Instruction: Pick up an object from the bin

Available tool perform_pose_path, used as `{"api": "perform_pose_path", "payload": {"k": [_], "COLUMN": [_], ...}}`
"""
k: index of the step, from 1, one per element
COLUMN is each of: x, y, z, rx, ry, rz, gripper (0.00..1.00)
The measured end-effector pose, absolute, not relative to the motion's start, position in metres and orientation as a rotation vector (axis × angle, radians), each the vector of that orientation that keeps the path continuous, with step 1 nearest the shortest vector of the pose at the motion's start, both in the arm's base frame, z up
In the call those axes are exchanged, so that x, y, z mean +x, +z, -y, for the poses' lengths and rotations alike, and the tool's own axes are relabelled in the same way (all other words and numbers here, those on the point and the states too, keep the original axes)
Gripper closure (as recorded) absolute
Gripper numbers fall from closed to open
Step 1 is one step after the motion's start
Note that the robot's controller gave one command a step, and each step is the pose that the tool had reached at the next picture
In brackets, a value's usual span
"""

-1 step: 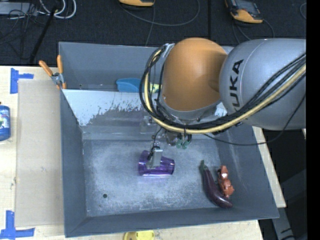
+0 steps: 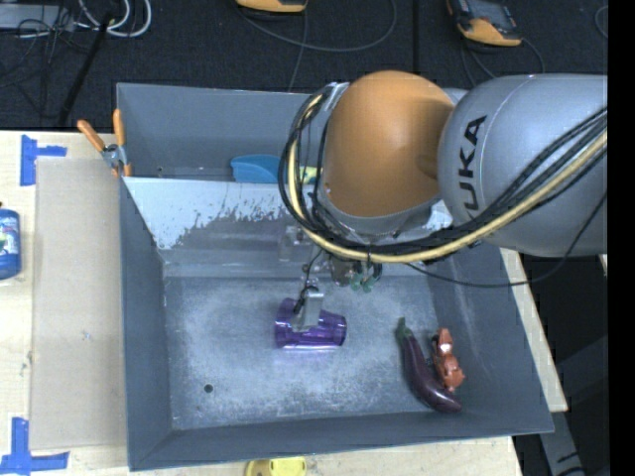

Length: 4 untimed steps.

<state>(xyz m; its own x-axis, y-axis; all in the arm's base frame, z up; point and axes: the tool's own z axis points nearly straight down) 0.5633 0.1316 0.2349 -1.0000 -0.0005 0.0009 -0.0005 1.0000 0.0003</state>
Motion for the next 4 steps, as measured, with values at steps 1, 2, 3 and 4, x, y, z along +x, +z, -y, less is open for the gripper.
{"api": "perform_pose_path", "payload": {"k": [1, 2, 3, 4], "x": [0.562, 0.568, 0.564, 0.566], "y": [0.199, 0.153, 0.119, 0.078], "z": [-0.112, -0.081, -0.070, -0.065], "rx": [0.080, 0.195, 0.322, 0.319], "ry": [-0.004, 0.000, 0.001, -0.001], "rz": [3.148, 3.137, 3.125, 3.124], "gripper": [0.00, 0.00, 0.00, 1.00]}}
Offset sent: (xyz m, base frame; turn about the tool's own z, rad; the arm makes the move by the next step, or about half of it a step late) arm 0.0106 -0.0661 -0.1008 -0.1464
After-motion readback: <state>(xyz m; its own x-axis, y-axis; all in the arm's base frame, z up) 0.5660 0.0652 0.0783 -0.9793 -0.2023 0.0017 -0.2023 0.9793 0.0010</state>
